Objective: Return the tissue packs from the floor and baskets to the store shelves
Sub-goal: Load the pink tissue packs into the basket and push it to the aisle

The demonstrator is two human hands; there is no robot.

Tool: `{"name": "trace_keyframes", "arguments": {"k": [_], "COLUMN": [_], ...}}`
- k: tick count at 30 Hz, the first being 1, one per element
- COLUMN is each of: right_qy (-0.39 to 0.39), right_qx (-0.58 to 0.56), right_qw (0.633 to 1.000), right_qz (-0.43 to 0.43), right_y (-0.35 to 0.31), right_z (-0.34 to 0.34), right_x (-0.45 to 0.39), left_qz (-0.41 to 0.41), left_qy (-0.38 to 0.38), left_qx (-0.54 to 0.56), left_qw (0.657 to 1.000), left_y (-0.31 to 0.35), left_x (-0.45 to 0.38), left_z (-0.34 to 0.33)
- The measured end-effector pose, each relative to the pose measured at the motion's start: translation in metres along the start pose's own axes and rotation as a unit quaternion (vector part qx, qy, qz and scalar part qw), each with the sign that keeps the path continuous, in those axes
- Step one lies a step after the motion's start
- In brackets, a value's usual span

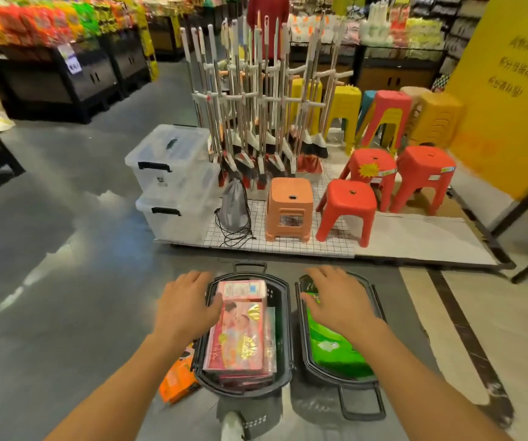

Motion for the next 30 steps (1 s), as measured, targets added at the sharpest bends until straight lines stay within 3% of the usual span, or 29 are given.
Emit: {"name": "trace_keyframes", "arguments": {"k": [11, 17, 22, 27, 30], "right_qy": [-0.003, -0.091, -0.138, -0.155, -0.093], "right_qx": [-0.071, -0.129, -0.213, -0.24, -0.212], "right_qw": [0.995, 0.981, 0.947, 0.927, 0.942], "right_qz": [-0.07, -0.109, -0.197, -0.244, -0.243], "right_y": [0.018, 0.038, 0.055, 0.073, 0.074], "right_z": [-0.131, -0.27, -0.405, -0.524, -0.561], "right_x": [-0.175, -0.221, -0.237, -0.249, -0.246], "left_qz": [0.017, 0.074, 0.122, 0.159, 0.195], "left_qy": [-0.039, -0.091, -0.144, -0.16, -0.162], "left_qx": [0.091, 0.099, 0.108, 0.121, 0.12], "left_qw": [0.995, 0.988, 0.976, 0.967, 0.96], "left_y": [-0.078, -0.124, -0.164, -0.193, -0.21], "left_x": [-0.166, -0.202, -0.219, -0.223, -0.228], "left_z": [-0.127, -0.248, -0.355, -0.447, -0.488]}}
Point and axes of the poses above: each hand's wrist, its own x-axis away from the middle knuckle, its own z-axis out of the back of the hand, y = z × x, the point moved 2 cm from there along -x, towards the middle knuckle, and after that the axes turned 3 degrees about -y, right-handed, at the moved point
